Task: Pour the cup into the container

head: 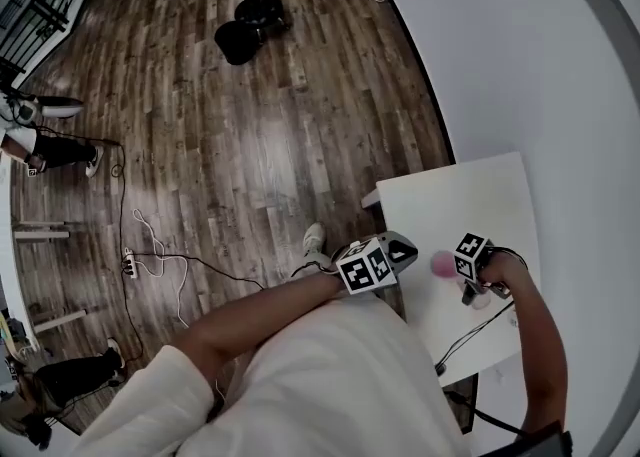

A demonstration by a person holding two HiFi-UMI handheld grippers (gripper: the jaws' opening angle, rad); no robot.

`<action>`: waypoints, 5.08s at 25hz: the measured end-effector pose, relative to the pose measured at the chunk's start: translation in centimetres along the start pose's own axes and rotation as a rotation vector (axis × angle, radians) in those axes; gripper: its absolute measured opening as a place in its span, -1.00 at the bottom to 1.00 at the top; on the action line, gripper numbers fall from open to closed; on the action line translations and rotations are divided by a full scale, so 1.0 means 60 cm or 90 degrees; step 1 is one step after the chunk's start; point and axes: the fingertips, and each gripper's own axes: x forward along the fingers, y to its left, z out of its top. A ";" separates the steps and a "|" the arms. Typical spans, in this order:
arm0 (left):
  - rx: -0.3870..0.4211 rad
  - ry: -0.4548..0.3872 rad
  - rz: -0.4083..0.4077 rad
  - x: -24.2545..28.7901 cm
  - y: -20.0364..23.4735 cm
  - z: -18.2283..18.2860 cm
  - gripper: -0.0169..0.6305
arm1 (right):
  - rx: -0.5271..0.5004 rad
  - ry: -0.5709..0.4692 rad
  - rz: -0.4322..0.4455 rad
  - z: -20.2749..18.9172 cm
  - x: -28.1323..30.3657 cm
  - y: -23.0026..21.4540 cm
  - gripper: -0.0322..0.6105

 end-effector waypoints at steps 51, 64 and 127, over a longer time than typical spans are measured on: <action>0.003 -0.182 0.383 -0.163 -0.087 0.149 -0.91 | 0.031 -1.193 -0.225 -0.007 -0.210 0.100 0.24; 0.025 -0.208 0.304 -0.111 -0.107 0.182 -0.91 | 0.111 -1.218 -0.266 -0.058 -0.196 0.097 0.24; -0.010 -0.248 0.306 -0.181 -0.177 0.191 -0.92 | 0.032 -1.233 -0.286 -0.087 -0.265 0.255 0.24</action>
